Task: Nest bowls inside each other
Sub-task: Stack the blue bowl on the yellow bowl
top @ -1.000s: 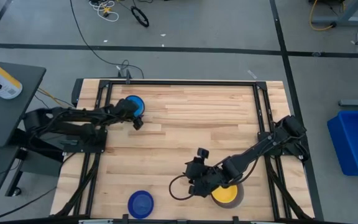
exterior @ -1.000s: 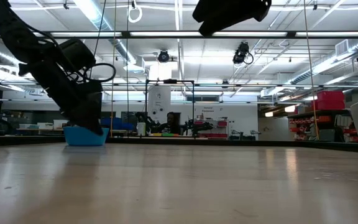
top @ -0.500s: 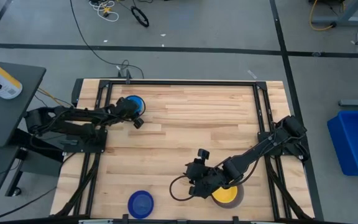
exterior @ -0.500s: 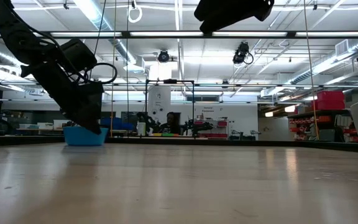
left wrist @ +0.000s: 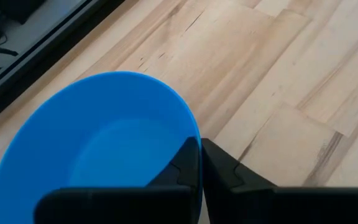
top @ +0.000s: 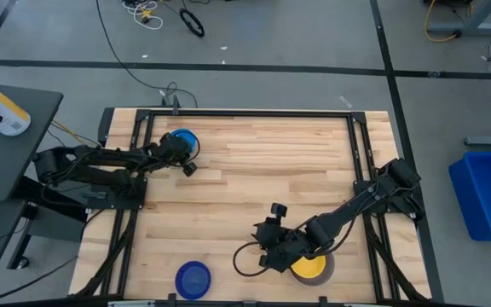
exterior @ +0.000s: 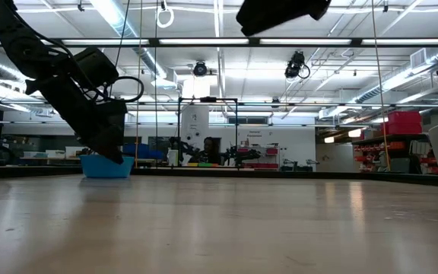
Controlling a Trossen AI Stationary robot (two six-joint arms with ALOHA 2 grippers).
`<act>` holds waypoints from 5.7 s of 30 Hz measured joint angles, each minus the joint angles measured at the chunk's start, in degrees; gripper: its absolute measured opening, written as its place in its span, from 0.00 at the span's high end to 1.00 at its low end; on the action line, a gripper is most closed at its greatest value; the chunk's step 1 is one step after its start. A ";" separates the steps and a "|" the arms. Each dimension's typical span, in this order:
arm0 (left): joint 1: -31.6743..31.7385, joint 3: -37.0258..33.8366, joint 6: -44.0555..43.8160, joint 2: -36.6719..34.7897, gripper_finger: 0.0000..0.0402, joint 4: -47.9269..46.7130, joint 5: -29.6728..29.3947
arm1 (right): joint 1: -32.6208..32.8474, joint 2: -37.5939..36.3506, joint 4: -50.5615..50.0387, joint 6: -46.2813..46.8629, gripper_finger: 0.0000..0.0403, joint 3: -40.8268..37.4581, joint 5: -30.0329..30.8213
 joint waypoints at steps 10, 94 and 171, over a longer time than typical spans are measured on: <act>0.01 0.00 0.09 0.00 0.99 -0.01 0.19 | 6.84 -6.27 4.94 -16.75 0.99 -0.02 14.46; 0.20 -0.02 1.69 0.00 0.99 3.29 2.58 | -34.68 -67.93 61.21 -24.17 0.95 -81.66 -24.78; -51.08 67.65 17.66 56.24 0.99 23.62 27.06 | -36.58 -67.91 58.63 -23.17 0.95 -81.66 -23.50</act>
